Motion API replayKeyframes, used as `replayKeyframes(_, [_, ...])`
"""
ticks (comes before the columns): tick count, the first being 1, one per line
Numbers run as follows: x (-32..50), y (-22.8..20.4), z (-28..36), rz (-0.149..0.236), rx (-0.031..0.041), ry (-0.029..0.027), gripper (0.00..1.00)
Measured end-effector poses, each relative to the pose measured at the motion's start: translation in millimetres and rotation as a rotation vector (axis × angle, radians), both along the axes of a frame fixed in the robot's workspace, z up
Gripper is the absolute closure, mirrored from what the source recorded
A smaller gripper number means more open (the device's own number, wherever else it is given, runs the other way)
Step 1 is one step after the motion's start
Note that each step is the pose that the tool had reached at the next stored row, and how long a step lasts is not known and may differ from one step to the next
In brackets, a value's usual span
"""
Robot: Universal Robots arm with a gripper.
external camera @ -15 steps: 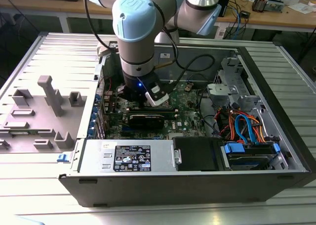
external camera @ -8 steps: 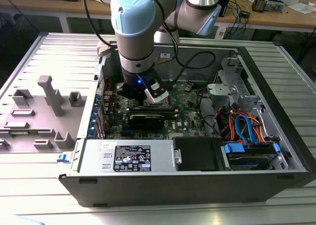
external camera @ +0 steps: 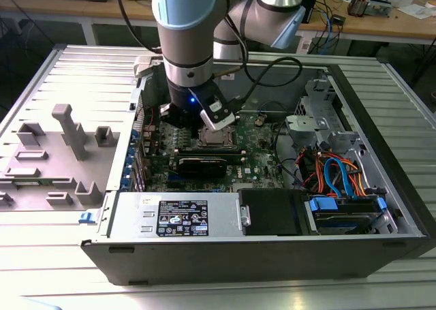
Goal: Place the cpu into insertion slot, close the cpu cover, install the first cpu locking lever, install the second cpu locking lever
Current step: 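Install the second cpu locking lever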
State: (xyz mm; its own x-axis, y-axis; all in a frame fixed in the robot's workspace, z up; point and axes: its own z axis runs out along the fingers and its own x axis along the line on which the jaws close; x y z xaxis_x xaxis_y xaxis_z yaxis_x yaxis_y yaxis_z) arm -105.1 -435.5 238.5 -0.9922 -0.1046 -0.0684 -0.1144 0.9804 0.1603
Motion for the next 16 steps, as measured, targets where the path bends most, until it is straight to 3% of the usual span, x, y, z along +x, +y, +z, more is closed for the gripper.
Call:
replayKeyframes(2, [0.0,0.0,0.0,-0.001,-0.0205,0.0002,0.89])
replayKeyframes(3, [0.0,0.0,0.0,-0.002,-0.0265,0.0002,0.89])
replayKeyframes(6, [1.9,0.1,0.0,-0.002,-0.0268,0.0003,0.89])
replayKeyframes(12, [26.4,0.0,-0.5,-0.002,-0.0336,0.0072,0.89])
replayKeyframes(14, [39.4,1.9,-0.7,-0.005,-0.0659,0.0142,0.89])
replayKeyframes(16, [40.6,11.8,-0.7,-0.006,-0.0709,0.0149,0.89])
